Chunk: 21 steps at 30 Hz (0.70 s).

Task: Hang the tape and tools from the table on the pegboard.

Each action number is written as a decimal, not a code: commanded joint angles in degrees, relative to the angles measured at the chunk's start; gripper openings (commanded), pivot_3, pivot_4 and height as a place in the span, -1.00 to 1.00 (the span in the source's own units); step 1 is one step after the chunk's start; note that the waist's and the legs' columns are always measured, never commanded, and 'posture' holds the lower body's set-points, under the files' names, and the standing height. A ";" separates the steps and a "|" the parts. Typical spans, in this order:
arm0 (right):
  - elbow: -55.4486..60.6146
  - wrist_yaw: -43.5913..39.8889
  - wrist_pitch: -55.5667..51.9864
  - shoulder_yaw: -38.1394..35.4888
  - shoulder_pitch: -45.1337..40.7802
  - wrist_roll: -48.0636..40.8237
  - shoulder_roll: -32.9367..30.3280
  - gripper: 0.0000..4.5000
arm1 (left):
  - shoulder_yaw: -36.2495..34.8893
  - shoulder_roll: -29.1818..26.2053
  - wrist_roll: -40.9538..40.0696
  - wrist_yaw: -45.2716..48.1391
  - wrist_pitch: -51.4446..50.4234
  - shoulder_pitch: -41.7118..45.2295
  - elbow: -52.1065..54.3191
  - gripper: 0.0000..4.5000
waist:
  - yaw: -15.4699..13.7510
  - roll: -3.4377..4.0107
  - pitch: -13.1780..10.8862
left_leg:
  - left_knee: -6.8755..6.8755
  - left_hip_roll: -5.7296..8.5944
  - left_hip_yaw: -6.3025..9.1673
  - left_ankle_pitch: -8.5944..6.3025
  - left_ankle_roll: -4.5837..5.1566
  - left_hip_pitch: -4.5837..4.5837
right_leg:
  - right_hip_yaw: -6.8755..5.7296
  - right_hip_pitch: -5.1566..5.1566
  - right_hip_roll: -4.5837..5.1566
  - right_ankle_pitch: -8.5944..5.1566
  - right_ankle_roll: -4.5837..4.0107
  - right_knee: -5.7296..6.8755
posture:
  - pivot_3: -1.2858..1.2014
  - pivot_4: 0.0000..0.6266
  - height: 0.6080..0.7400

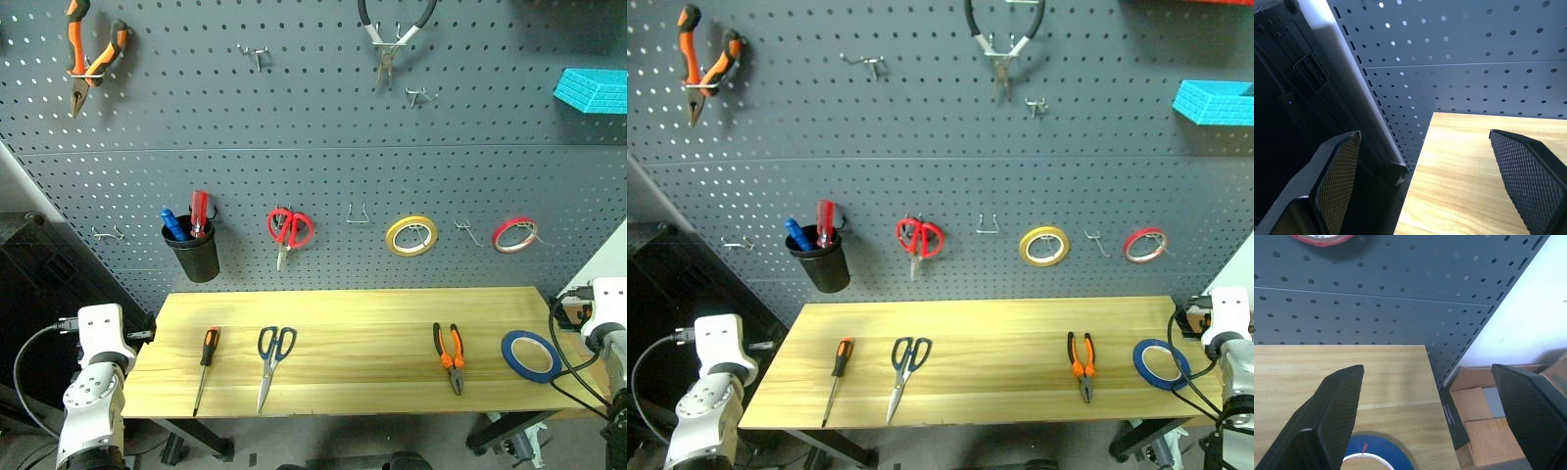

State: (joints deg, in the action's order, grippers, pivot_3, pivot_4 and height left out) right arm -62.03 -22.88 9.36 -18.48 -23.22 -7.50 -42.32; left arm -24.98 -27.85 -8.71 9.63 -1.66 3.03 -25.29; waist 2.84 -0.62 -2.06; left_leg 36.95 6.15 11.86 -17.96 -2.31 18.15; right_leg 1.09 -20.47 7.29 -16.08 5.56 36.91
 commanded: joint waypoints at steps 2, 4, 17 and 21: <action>0.71 0.15 0.76 -0.59 -1.15 -0.29 -1.35 1.00 | 0.45 -2.05 1.43 0.29 1.84 -0.23 1.30 0.99 | 0.01 0.00 0.00 | 0.00 0.00 -0.01 0.00 0.00 0.00 | 0.01 0.00 0.00 0.00 0.00 0.00 | 0.02 -1.00 1.00; 0.81 0.08 0.79 -0.46 -1.04 -0.17 -1.36 1.00 | 0.24 -2.16 1.31 0.32 1.66 -0.37 1.11 0.99 | -0.01 0.00 0.00 | 0.00 0.00 -0.02 0.00 0.00 0.00 | 0.02 -0.01 0.00 0.00 0.00 0.00 | 0.02 -1.00 1.00; 11.94 -5.57 -8.55 4.29 3.76 1.00 0.84 1.00 | 6.59 0.55 1.02 6.24 -7.17 -7.87 15.40 0.99 | -0.26 0.08 -0.56 | 0.01 -0.03 -0.06 -0.03 0.04 0.10 | 0.06 -0.07 -0.01 0.00 0.00 -0.01 | 0.00 -0.81 1.00; 23.82 -7.50 -16.72 6.61 7.62 0.69 1.48 1.00 | 12.51 2.13 3.94 7.09 -9.76 -9.96 23.29 0.99 | -0.47 0.33 -2.32 | 0.06 -0.05 -0.27 -0.03 0.07 0.15 | 0.14 -0.09 -0.01 0.03 0.06 0.02 | -0.01 -0.65 1.00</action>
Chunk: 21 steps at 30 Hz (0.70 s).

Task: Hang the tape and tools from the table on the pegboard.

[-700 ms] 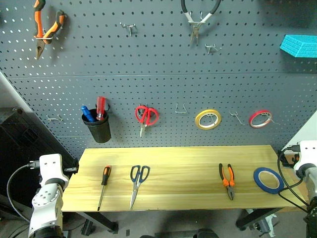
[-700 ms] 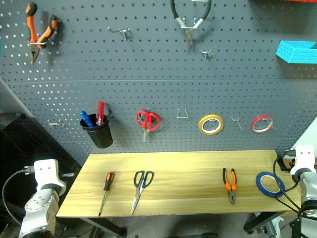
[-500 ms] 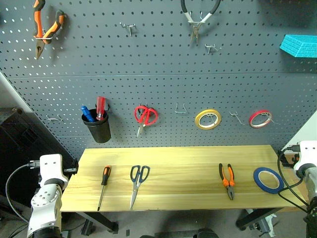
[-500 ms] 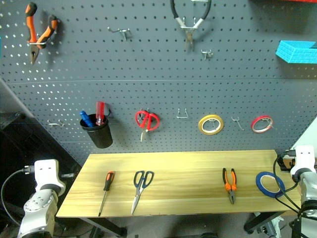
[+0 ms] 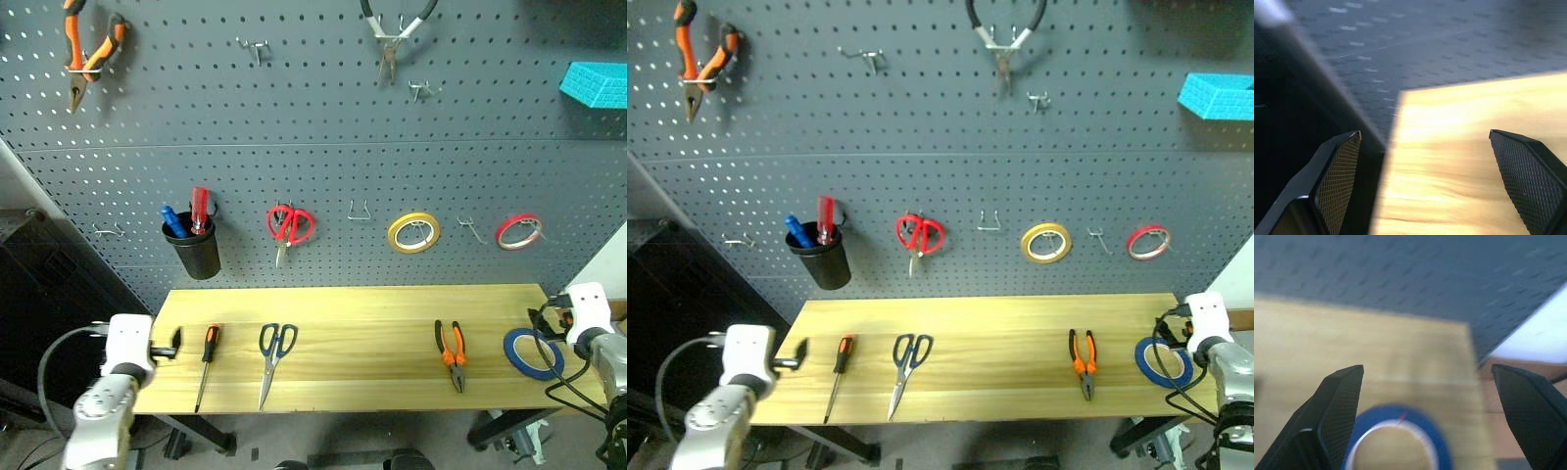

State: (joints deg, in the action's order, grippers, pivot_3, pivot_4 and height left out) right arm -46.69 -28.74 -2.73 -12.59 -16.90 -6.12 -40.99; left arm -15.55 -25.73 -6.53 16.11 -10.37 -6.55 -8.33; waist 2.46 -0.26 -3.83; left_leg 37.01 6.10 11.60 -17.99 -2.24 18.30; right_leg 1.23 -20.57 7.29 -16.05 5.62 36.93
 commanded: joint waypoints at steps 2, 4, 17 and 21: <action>12.21 -2.49 -6.66 1.68 2.38 -0.17 -0.09 1.00 | 6.05 0.30 2.58 1.61 -2.40 -0.32 10.11 0.99 | -0.32 0.01 -1.30 | 0.01 -0.29 -0.19 0.01 -0.02 0.27 | -0.04 -0.32 -0.18 0.05 -0.09 0.06 | -0.02 -0.55 1.00; 14.72 -3.41 -9.66 2.36 2.55 -0.06 -0.36 1.00 | 8.28 -0.04 2.13 3.95 -2.83 0.21 13.08 0.99 | -0.38 0.10 -2.46 | 0.04 -0.75 -0.49 0.03 -0.05 0.58 | -0.02 -0.70 -0.32 0.18 -0.26 0.10 | -0.03 -0.47 1.00; 8.82 -3.79 -26.34 7.96 -6.45 4.39 -1.70 1.00 | 24.10 -2.82 -4.23 24.38 -9.18 15.24 27.32 0.99 | 0.06 0.09 -6.91 | 0.04 -0.86 -0.83 0.11 -0.20 1.66 | 0.01 -1.79 -0.24 0.25 -0.33 0.00 | -0.05 -0.21 1.00; 4.91 -1.40 -28.91 7.82 -8.34 4.76 -0.64 1.00 | 27.74 -3.54 -3.73 29.10 -7.06 18.82 27.13 0.99 | 0.45 0.05 -7.76 | 0.04 -0.84 -0.89 0.05 -0.11 1.81 | -0.02 -1.87 -0.19 0.25 -0.33 -0.13 | -0.05 -0.21 1.00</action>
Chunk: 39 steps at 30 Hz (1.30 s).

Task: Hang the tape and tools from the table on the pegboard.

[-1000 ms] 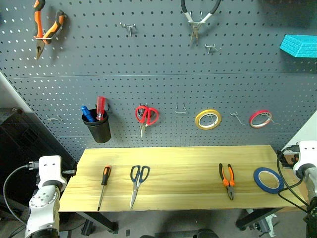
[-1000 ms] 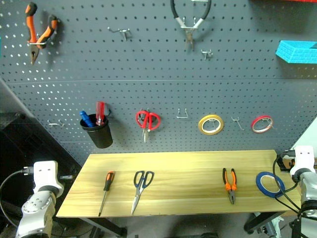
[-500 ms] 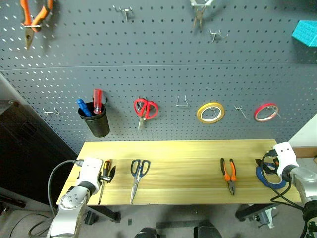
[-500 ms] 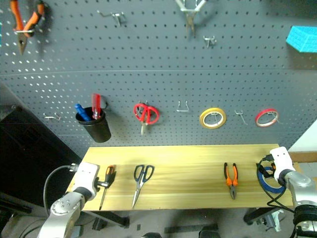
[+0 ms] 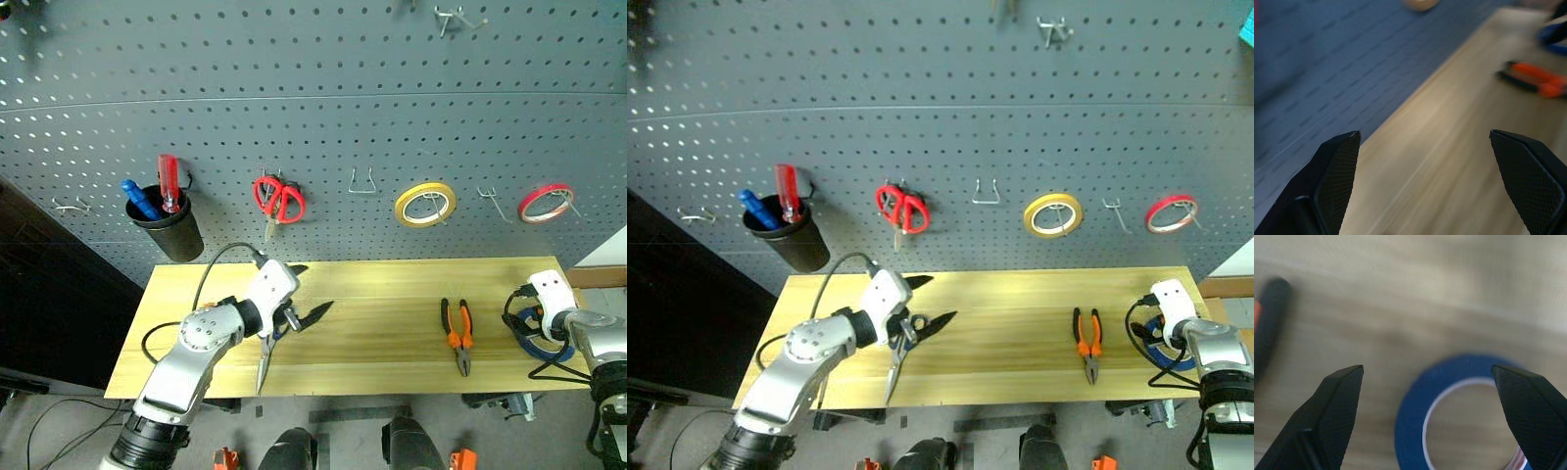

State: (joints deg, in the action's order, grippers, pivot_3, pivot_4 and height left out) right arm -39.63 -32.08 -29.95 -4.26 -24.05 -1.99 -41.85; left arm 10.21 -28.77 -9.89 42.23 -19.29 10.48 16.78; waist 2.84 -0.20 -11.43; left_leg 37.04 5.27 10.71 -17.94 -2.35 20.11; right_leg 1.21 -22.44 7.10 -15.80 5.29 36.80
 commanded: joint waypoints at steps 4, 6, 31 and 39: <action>-3.37 3.63 -4.01 -1.46 -1.74 0.00 1.35 1.00 | 3.24 -0.28 1.14 3.94 4.56 4.13 -0.38 0.99 | 0.37 -0.09 -0.52 | 0.12 0.01 -0.02 0.00 0.00 0.22 | -0.01 -0.22 0.01 0.00 0.01 0.11 | -0.05 -0.21 1.00; -3.64 3.42 -5.10 -1.83 -1.78 -0.64 2.24 1.00 | 3.31 0.00 1.24 4.07 5.23 4.82 -1.33 0.99 | 0.50 -0.20 -0.59 | 0.17 0.00 -0.05 0.00 0.00 0.23 | -0.01 -0.23 -0.02 0.02 0.03 0.16 | -0.05 -0.21 1.00; -5.15 2.96 6.47 -2.79 -0.88 -1.64 4.70 -0.70 | -2.46 -5.30 -9.93 10.55 -0.02 -0.87 4.50 1.00 | 0.41 -0.81 -0.89 | 0.97 0.01 0.09 -0.01 0.05 0.25 | -0.05 0.11 -0.14 0.48 0.17 0.12 | -0.04 -0.30 1.00; 42.89 9.33 12.00 -8.08 22.87 -2.27 8.50 -0.70 | -6.51 -3.79 -13.24 8.83 0.79 -5.09 7.49 1.00 | 0.41 -0.37 -0.98 | 0.87 -0.01 -0.06 0.01 0.01 0.98 | 0.14 -0.91 -0.07 0.48 0.18 0.25 | -0.05 -0.29 1.00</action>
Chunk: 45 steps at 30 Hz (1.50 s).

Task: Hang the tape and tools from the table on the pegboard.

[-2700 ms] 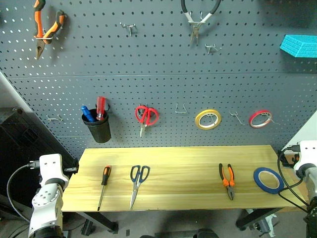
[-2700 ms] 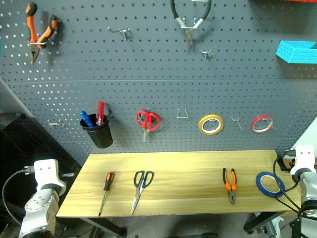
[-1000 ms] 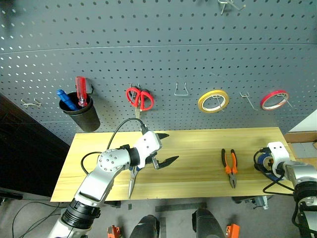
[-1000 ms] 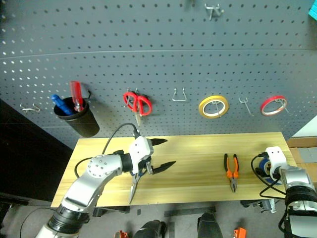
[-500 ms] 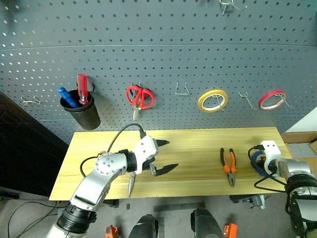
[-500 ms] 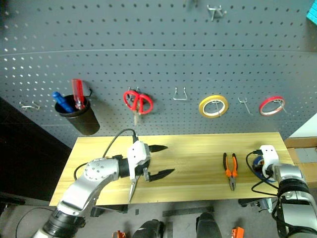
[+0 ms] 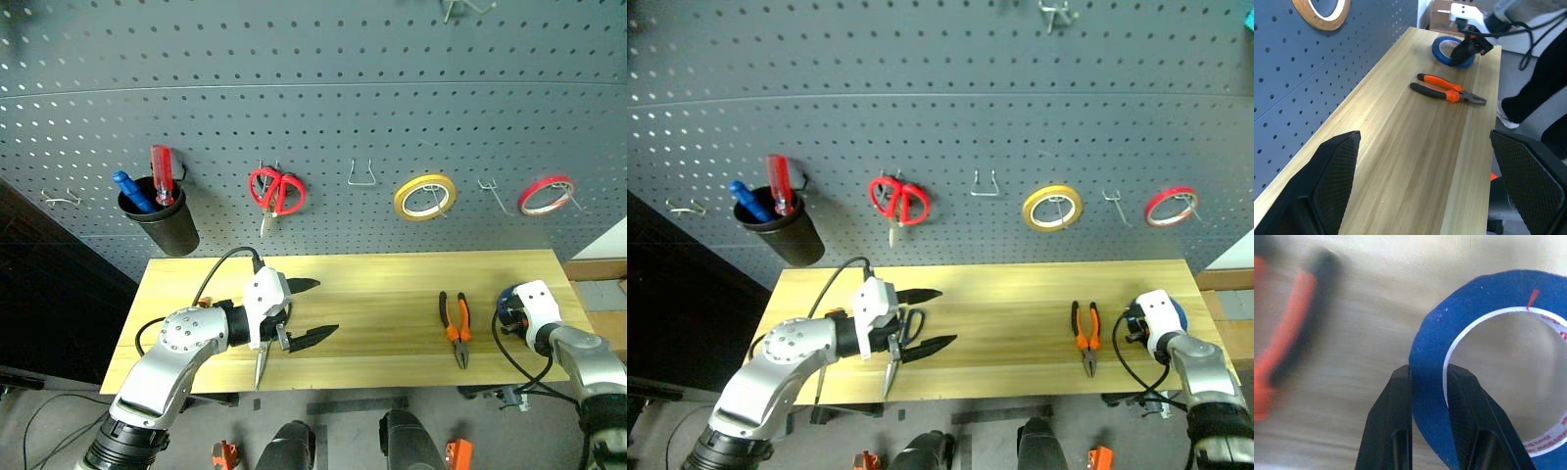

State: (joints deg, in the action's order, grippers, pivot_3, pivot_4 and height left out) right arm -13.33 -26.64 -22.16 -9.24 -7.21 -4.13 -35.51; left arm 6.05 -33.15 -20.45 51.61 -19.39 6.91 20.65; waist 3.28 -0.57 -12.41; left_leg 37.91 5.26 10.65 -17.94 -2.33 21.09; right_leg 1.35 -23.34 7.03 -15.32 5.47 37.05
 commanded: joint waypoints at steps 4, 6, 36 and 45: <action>32.48 8.26 9.84 -2.24 14.64 2.40 7.40 -0.70 | -2.95 0.50 -4.43 0.50 1.12 -3.37 5.15 1.00 | -0.16 0.04 -0.02 | 0.00 -0.02 0.03 -0.01 0.00 -0.04 | 0.04 0.03 -0.03 0.00 0.00 0.01 | -0.05 -0.28 1.00; 38.78 10.03 12.51 -1.17 14.85 3.08 9.99 -0.70 | -2.95 0.27 -5.96 2.09 1.14 -3.60 5.61 1.00 | -0.12 0.06 -0.05 | 0.01 0.02 0.00 -0.01 0.02 -0.14 | 0.23 0.06 -0.03 0.05 0.08 0.02 | -0.06 -0.29 1.00; 19.67 10.55 5.54 -2.26 0.20 -0.64 12.28 0.74 | -0.96 -3.52 -3.09 5.92 2.31 0.85 0.11 1.00 | -0.03 0.06 -0.08 | 0.00 -0.08 -1.08 0.14 0.14 -0.22 | 1.18 -0.29 -0.44 0.58 0.12 -0.03 | -0.06 -0.32 1.00; 25.37 13.33 -29.86 1.55 -1.54 -2.58 14.38 0.99 | 1.98 -7.28 3.96 11.35 12.20 1.41 -6.97 1.00 | 0.52 0.09 -0.09 | 0.00 -0.63 -1.22 0.08 0.24 -0.23 | 1.22 -0.37 -0.70 0.72 -0.08 -0.04 | -0.07 -0.31 1.00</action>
State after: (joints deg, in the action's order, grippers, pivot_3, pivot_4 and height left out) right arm 10.67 -13.65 -48.25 -7.60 -7.26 -5.92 -21.12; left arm 7.89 -40.38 -16.65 62.31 -8.66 7.72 13.15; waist 3.80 -0.49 -12.50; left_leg 37.92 4.56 9.40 -17.87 -2.07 20.86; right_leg 2.58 -23.72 6.27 -14.58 5.36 36.99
